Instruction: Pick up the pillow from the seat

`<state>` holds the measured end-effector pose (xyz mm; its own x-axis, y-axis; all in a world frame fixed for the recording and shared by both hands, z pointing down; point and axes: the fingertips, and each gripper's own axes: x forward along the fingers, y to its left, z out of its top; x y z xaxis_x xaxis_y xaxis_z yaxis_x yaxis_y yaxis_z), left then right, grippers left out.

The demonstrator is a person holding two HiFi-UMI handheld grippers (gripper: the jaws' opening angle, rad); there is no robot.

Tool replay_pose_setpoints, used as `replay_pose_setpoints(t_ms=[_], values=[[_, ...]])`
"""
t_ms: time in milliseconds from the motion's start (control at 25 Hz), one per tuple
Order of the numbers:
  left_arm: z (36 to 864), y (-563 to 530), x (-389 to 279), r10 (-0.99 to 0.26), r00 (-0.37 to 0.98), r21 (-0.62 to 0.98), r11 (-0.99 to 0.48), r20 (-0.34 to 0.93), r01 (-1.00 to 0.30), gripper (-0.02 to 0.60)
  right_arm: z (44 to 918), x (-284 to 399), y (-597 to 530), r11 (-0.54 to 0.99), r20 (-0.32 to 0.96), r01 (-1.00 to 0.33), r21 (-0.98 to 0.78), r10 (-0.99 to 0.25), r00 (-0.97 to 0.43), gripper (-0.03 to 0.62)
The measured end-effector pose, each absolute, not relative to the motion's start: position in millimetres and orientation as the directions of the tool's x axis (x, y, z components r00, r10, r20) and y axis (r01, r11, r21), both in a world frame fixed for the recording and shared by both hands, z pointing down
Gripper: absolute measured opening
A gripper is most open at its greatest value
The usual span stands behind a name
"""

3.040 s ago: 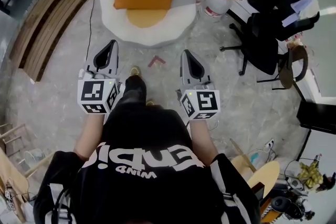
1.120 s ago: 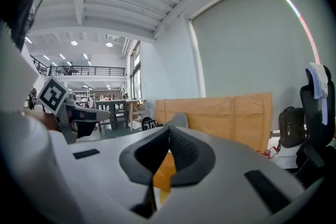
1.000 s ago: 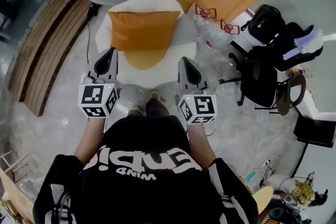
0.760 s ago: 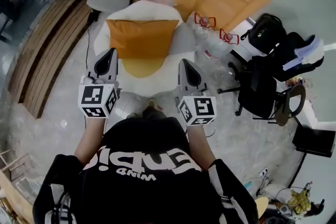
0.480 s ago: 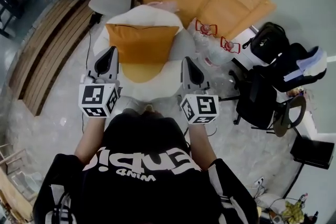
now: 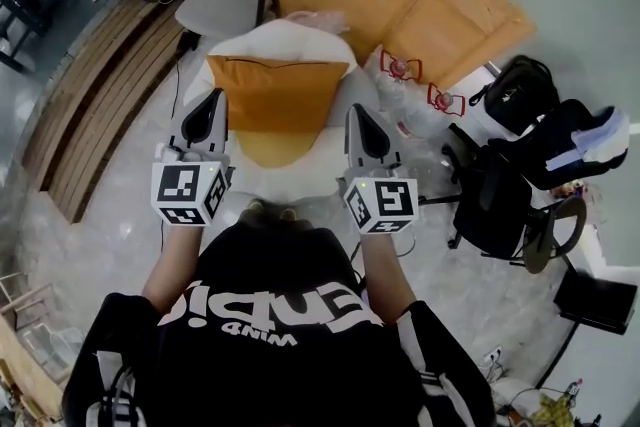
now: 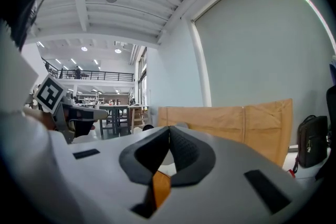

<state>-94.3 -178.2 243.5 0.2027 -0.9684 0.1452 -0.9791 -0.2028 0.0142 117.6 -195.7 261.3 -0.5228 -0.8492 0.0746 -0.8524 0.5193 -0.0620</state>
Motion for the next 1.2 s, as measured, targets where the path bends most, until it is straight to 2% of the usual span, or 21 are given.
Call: replay_pose_setpoints(t_ms=[280, 480, 840, 1200], values=[[273.2, -194.1, -111.1, -0.959, 0.207, 0.03, -0.205, 0.192, -0.978, 0.009, 278.1, 92.1, -216.7, 0.499, 0.066, -0.864, -0.067, -0.862, -0.503, 0.021], [322.4, -201.9, -119.1, -0.943, 0.217, 0.057, -0.21, 0.25, -0.976, 0.009, 321.3, 73.5, -220.5, 0.518, 0.12, -0.853, -0.066, -0.845, -0.522, 0.021], [449.1, -210.1, -130.0, -0.906, 0.206, 0.108, -0.178, 0.371, -0.978, 0.009, 456.9, 66.6, -212.9, 0.491, 0.294, -0.861, -0.137, -0.809, -0.508, 0.021], [485.2, -231.6, -138.4, -0.898, 0.194, 0.104, -0.166, 0.395, -0.981, 0.009, 489.6, 61.5, -238.6, 0.488, 0.307, -0.86, -0.148, -0.804, -0.509, 0.021]])
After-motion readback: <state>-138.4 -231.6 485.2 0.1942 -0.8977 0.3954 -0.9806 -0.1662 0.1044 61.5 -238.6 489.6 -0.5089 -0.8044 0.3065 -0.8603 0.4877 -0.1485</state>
